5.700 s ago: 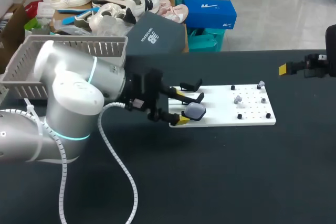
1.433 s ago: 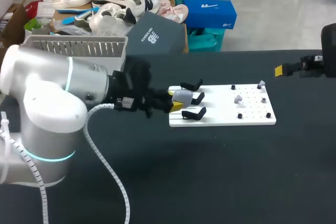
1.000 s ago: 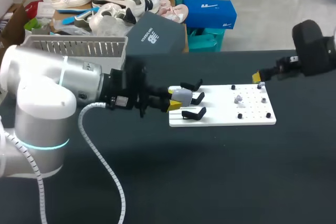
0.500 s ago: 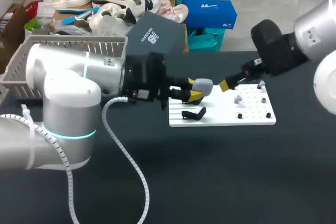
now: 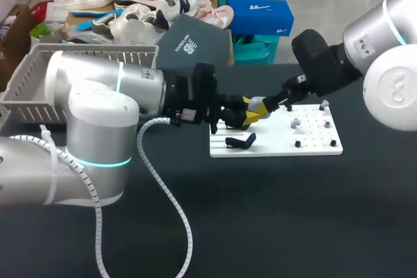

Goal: Pick up each earbud case from the left stands, insert the matching earbuds, close the lid, and place the case in the box.

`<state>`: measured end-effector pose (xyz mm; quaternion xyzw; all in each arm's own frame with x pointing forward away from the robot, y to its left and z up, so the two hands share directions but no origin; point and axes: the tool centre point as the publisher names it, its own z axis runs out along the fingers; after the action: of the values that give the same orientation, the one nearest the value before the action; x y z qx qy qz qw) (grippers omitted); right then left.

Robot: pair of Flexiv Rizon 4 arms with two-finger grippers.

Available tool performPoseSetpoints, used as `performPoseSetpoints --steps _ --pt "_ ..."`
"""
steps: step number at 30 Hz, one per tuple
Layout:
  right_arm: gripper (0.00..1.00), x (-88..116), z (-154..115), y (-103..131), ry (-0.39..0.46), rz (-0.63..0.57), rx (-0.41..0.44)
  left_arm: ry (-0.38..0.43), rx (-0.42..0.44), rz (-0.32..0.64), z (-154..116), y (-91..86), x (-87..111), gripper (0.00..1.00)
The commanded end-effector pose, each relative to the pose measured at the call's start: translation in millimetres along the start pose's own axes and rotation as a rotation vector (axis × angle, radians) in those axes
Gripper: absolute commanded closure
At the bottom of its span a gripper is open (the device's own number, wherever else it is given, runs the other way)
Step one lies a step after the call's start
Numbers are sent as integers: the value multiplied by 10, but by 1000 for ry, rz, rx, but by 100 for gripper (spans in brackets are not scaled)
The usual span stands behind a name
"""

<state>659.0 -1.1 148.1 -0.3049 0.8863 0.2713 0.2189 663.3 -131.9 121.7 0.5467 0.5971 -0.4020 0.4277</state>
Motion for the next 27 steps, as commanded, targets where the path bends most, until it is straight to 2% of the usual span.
performPoseSetpoints --steps 1,12,27 --pt "0 -24 -16 -33 8 -1 -10 -1 -2 -7 -13 6 6 100" --pt "0 55 -13 -118 -4 20 -13 -3 -4 -28 -46 14 -17 100" --pt "0 90 -40 -153 -15 21 -7 -7 17 -29 -58 -68 -33 100"
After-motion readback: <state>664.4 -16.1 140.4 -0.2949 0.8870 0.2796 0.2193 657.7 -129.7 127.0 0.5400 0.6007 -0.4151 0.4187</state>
